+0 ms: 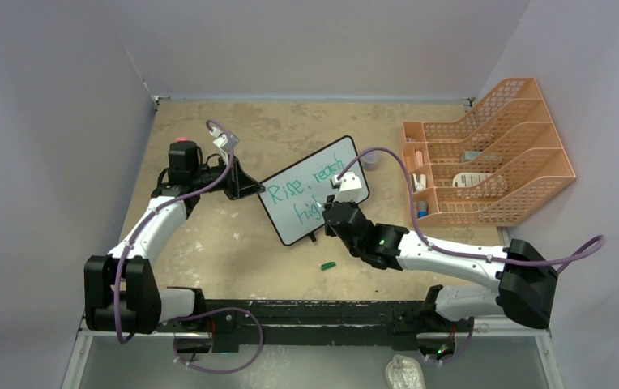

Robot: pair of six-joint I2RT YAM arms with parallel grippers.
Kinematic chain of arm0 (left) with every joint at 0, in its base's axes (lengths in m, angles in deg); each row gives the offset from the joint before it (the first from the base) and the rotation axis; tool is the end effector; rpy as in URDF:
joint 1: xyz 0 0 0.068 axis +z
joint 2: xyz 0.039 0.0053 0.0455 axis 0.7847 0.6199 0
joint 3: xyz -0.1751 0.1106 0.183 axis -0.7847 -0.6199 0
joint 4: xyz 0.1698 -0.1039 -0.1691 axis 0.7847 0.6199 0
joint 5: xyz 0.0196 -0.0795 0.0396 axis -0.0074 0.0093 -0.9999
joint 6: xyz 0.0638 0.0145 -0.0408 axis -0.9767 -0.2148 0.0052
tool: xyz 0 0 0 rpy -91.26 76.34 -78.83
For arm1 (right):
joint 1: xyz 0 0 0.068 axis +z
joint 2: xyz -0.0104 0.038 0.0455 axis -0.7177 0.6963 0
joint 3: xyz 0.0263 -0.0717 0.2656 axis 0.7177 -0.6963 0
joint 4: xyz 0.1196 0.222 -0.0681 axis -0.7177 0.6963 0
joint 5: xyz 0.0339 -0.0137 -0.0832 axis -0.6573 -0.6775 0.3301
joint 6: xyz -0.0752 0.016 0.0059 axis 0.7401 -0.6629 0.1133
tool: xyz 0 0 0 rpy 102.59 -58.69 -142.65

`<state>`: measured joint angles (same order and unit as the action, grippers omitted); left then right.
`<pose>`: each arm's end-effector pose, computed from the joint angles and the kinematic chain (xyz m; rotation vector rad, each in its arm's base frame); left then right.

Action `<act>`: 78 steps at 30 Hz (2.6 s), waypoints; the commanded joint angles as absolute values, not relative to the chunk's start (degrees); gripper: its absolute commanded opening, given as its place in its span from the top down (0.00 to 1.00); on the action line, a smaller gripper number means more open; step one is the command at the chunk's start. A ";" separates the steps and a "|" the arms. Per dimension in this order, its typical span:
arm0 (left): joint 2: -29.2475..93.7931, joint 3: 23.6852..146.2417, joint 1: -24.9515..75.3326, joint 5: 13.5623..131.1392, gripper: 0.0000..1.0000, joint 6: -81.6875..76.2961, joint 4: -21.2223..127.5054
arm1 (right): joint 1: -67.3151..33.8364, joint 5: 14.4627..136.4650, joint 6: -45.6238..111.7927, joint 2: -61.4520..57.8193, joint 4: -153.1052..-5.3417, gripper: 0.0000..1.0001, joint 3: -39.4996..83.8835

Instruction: Write a sentence on the whiteboard

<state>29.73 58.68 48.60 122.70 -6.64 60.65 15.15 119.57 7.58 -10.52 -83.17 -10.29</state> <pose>0.2745 -0.0709 0.2538 0.5250 1.9749 -1.1917 0.1775 0.2399 0.2461 -0.0917 1.9525 0.4395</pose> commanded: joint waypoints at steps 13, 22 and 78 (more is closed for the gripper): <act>30.37 59.91 48.09 121.70 1.00 -9.00 61.63 | 14.30 123.78 7.72 -11.07 -85.05 1.00 -8.11; 30.34 59.99 48.07 121.68 1.00 -9.00 61.66 | 13.99 124.06 6.52 -11.49 -83.77 1.00 -8.83; 30.35 59.96 48.09 121.43 1.00 -9.00 61.66 | 11.44 120.48 4.92 -17.66 -81.94 1.00 -13.08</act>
<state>29.73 58.68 48.60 122.72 -6.64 60.68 12.42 120.95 4.11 -15.92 -79.48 -12.38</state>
